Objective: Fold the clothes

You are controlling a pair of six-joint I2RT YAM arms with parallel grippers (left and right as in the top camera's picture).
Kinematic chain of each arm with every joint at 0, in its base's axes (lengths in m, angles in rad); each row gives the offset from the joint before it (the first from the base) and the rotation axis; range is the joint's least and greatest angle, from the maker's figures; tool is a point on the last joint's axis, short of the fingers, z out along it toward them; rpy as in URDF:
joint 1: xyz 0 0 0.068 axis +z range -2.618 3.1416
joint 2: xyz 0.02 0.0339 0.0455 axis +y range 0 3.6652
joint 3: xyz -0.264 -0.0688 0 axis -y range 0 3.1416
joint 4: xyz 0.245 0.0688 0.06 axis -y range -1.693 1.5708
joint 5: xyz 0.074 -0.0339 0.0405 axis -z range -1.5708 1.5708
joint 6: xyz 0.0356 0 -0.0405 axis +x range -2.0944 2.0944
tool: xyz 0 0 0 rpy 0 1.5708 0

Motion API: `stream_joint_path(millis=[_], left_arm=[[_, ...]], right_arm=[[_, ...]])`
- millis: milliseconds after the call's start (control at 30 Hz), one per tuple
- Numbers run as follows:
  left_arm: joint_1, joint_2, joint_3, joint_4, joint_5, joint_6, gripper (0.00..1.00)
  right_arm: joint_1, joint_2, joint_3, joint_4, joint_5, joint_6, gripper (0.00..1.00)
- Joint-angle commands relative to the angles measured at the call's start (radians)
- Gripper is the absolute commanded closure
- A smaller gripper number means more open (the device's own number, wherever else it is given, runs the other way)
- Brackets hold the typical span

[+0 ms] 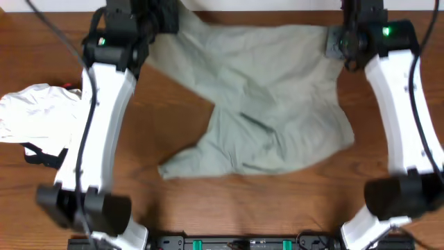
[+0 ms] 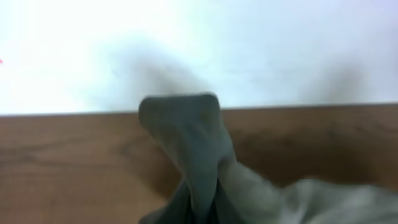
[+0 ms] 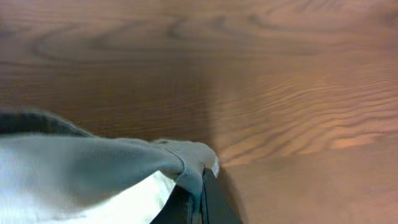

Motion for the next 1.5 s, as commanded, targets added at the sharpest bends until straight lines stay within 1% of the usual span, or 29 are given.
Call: stream_joint_path(millis=[0,67,167,267,367,467,533,600,700,767,933,1067,1133,1200,1267,1467], left_arm=[[0.048,0.027,0.157,0.003,-0.011,0.013,0.94],[0.063,0.029,0.252,-0.022,0.018,0.03,0.94],[0.07,0.012,0.375,-0.063,0.023,0.038,0.94],[0.069,-0.011,0.473,-0.157,0.049,0.041,0.95],[0.069,-0.036,0.497,-0.302,0.106,0.04,0.94],[0.069,-0.036,0.496,-0.502,0.153,0.04,0.94],[0.068,-0.023,0.484,-0.632,0.174,0.04,0.94],[0.067,-0.005,0.447,-0.725,0.18,0.04,0.94],[0.067,0.033,0.368,-0.819,0.181,0.04,0.94],[0.067,0.058,0.294,-0.846,0.181,0.04,0.94],[0.064,0.112,0.059,-0.845,0.188,0.043,0.94],[0.062,0.126,-0.105,-0.846,0.273,0.092,0.94],[0.063,0.126,-0.168,-0.86,0.31,0.109,0.94],[0.063,0.126,-0.212,-0.888,0.315,0.116,0.94],[0.063,0.126,-0.246,-0.925,0.316,0.148,0.94],[0.062,0.126,-0.269,-0.963,0.317,0.149,0.94]], right_arm=[[-0.095,0.005,0.197,0.004,-0.079,-0.048,0.99],[-0.135,0.003,0.307,-0.004,-0.092,-0.048,0.99],[-0.171,-0.003,0.462,-0.038,-0.11,-0.056,0.99],[-0.187,-0.004,0.589,-0.13,-0.11,-0.056,0.99],[-0.187,-0.004,0.618,-0.254,-0.11,-0.056,0.99],[-0.187,0.007,0.591,-0.4,-0.103,-0.056,0.99],[-0.187,0.012,0.532,-0.475,-0.086,-0.056,0.99],[-0.187,0.013,0.45,-0.516,-0.067,-0.056,0.99],[-0.187,0.013,0.296,-0.552,-0.05,-0.056,0.99],[-0.187,0.013,0.178,-0.557,-0.045,-0.056,0.99],[-0.187,0.013,-0.085,-0.518,-0.023,-0.055,0.99],[-0.187,0.013,-0.243,-0.489,0.0,-0.037,0.99],[-0.187,0.013,-0.292,-0.483,0.006,-0.031,0.99],[-0.187,0.013,-0.335,-0.484,0.005,-0.031,0.99],[-0.187,0.013,-0.368,-0.487,-0.003,-0.029,0.99],[-0.187,0.013,-0.412,-0.491,-0.041,-0.029,0.99]])
